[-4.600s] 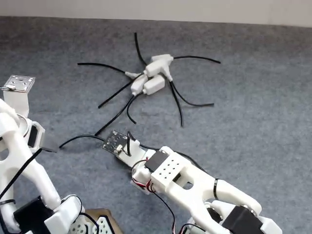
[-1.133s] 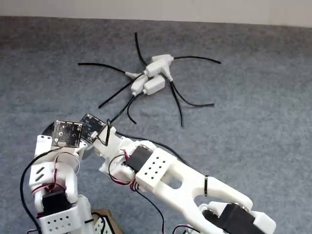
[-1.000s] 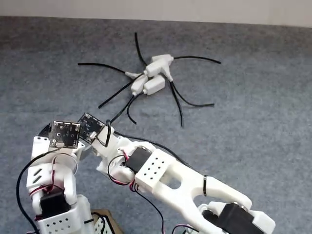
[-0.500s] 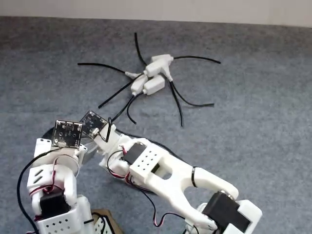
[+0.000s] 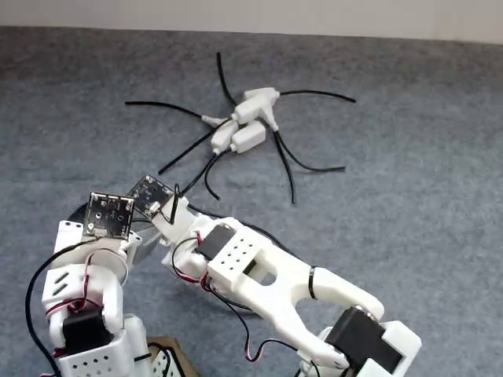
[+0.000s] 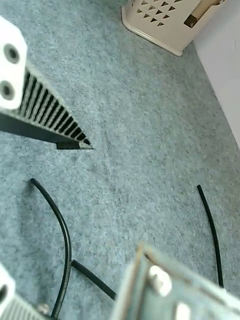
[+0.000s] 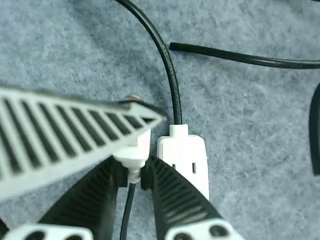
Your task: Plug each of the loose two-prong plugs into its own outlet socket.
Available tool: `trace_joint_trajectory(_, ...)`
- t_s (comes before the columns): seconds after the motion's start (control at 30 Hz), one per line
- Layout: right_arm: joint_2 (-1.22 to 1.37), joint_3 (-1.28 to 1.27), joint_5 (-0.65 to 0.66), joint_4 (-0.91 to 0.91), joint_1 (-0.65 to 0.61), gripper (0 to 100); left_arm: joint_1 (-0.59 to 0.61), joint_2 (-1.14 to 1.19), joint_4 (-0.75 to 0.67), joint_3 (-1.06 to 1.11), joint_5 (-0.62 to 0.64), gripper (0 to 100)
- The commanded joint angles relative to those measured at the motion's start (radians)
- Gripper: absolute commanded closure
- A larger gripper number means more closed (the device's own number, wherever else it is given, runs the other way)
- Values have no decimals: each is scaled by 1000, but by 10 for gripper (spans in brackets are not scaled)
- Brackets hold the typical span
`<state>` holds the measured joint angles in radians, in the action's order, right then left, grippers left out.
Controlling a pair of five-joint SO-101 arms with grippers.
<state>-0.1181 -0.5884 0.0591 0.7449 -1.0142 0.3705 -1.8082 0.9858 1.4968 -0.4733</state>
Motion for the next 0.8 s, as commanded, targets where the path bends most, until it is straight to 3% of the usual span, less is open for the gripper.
trace_joint_trajectory(0.0,-74,74,-17,56,-10,992,-12,1,-2,50,-8,521)
trace_joint_trajectory(0.3,-311,79,-17,151,39,992,-5,-1,0,119,-8,521)
trace_joint_trajectory(0.63,-343,79,3,222,68,992,21,-1,-6,122,-9,522)
trace_joint_trajectory(0.77,-341,117,117,360,127,992,124,-1,-143,197,-9,522)
